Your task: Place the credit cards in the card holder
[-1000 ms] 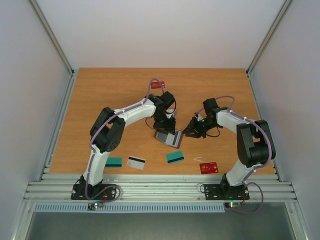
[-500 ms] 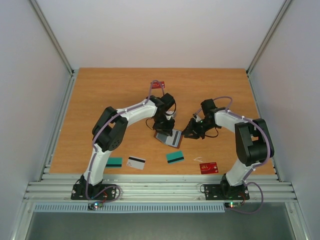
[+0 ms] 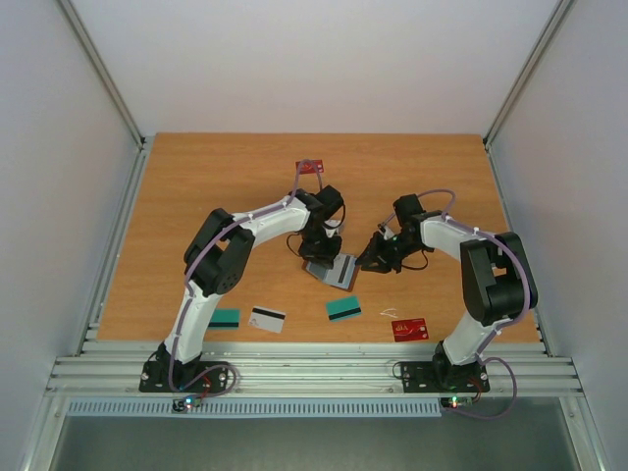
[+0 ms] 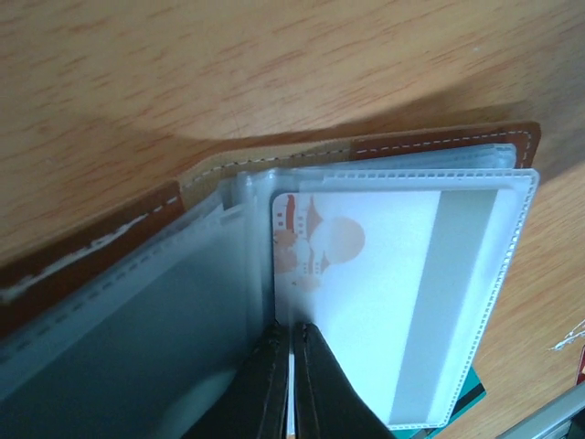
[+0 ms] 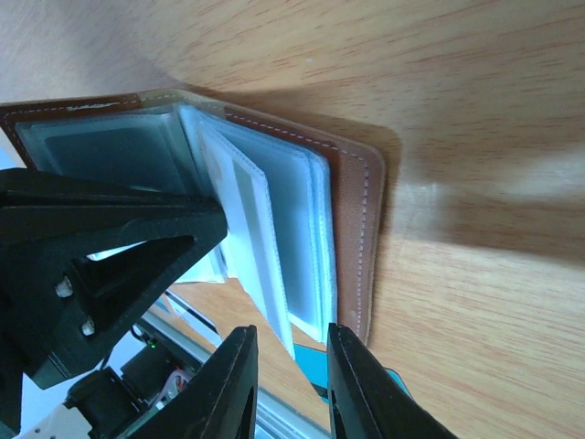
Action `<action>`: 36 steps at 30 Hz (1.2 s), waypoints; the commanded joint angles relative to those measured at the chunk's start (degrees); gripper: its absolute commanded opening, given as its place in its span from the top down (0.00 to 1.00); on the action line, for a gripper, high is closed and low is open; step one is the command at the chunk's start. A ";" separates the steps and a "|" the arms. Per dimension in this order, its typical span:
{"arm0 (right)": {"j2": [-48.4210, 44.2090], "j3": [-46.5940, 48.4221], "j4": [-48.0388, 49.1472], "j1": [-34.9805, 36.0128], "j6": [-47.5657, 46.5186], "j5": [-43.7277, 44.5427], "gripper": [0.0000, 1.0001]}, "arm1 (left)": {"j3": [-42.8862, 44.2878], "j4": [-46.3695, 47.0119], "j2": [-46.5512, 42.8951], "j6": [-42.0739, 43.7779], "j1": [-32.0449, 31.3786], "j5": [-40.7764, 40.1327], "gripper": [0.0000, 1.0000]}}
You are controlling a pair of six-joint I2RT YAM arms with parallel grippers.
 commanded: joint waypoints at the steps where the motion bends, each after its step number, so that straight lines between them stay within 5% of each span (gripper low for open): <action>1: 0.04 0.23 2.29 1.20 0.79 -2.09 0.75 | -0.29 0.04 1.20 0.70 0.22 -0.81 0.96; 27: 7.33 0.17 10.23 4.10 5.08 -5.97 0.72 | -3.45 2.55 1.56 0.24 1.99 4.73 0.99; 36: 8.19 3.45 4.84 5.15 2.34 -3.31 0.98 | -4.15 3.52 -0.84 -1.41 2.00 8.01 0.97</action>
